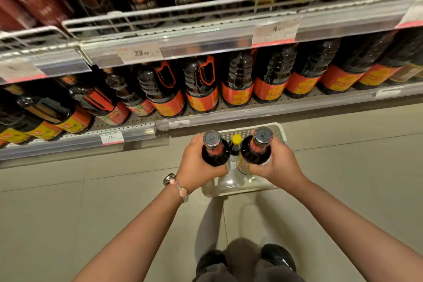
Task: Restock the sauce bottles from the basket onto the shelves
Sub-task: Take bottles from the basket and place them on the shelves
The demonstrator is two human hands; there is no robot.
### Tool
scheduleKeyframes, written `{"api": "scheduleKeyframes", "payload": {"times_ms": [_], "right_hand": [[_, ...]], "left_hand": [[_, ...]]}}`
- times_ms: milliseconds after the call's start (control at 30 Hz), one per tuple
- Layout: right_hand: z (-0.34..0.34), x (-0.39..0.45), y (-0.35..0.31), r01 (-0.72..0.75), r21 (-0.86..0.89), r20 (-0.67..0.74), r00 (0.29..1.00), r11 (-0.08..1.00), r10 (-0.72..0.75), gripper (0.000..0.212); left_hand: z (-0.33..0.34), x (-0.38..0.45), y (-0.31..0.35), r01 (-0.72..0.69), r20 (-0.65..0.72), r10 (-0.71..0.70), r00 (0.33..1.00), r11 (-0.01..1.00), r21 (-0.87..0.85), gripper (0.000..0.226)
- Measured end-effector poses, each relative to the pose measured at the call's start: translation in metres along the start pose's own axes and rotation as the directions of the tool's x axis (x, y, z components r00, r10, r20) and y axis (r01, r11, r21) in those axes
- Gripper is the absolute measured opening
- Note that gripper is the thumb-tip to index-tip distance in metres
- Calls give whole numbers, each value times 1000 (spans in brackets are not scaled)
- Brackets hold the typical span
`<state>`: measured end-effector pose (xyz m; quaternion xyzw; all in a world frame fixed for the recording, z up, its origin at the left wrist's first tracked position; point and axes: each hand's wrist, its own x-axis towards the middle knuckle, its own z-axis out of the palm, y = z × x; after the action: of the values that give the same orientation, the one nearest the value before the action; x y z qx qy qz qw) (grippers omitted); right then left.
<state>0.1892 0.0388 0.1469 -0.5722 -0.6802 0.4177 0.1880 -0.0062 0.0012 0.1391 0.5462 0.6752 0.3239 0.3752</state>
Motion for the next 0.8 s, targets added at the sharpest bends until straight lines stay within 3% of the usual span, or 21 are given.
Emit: {"api": "scheduleKeyframes", "payload": {"times_ms": [367, 800], "right_hand": [[-96, -26, -139, 175, -45, 6, 985, 984, -175, 45], [-209, -59, -326, 373, 70, 87, 922, 925, -378, 48]], "left_hand": [[-97, -26, 138, -104, -94, 97, 991, 992, -74, 41], [-230, -69, 310, -200, -207, 180, 962, 977, -78, 58]]}}
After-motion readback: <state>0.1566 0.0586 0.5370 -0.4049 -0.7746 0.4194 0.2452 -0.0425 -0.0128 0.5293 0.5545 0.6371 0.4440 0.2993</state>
